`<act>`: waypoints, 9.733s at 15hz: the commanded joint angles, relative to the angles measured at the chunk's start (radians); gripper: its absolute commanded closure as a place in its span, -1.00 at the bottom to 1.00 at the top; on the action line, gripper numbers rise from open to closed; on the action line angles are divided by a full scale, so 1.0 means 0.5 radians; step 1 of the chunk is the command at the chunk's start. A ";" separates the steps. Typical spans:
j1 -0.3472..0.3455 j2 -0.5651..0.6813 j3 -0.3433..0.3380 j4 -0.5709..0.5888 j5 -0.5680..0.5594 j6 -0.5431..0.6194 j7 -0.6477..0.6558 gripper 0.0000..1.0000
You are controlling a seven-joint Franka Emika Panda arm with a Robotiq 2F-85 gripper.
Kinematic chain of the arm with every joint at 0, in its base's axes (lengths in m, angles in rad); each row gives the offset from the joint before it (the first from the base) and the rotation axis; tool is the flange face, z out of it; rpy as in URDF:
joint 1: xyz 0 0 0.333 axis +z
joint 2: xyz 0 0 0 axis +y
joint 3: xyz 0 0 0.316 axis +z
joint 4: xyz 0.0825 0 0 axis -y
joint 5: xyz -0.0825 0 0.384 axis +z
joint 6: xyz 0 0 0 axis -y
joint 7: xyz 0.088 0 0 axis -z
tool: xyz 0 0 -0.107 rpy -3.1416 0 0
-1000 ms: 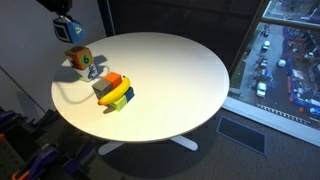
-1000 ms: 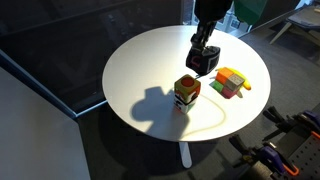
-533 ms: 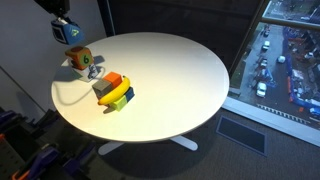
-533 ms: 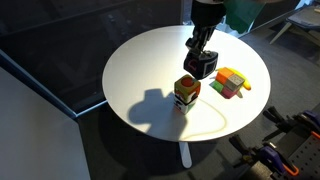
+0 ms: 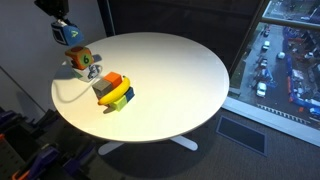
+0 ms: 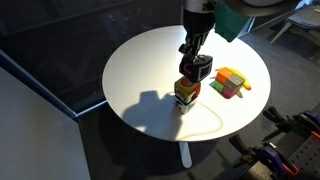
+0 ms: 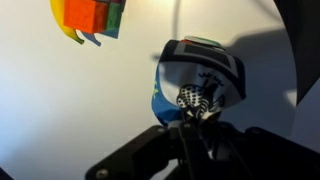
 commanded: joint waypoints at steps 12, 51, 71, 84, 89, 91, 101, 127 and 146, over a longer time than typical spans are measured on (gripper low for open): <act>0.031 0.170 -0.015 0.126 -0.045 0.048 0.076 0.89; 0.034 0.212 -0.028 0.083 -0.027 0.072 0.057 0.90; 0.035 0.246 -0.045 0.083 -0.023 0.106 0.057 0.90; 0.035 0.212 -0.040 0.076 -0.002 0.082 0.040 -1.00; 0.031 0.177 -0.034 0.076 0.019 0.061 0.026 -1.00; 0.028 0.153 -0.029 0.077 0.037 0.054 0.016 -1.00; 0.016 -0.029 0.001 0.057 0.199 0.005 -0.044 -1.00; -0.121 -0.871 -0.096 -0.404 0.540 -0.437 -0.095 -1.00; -0.147 -1.122 -0.072 -0.493 0.579 -0.570 -0.065 -1.00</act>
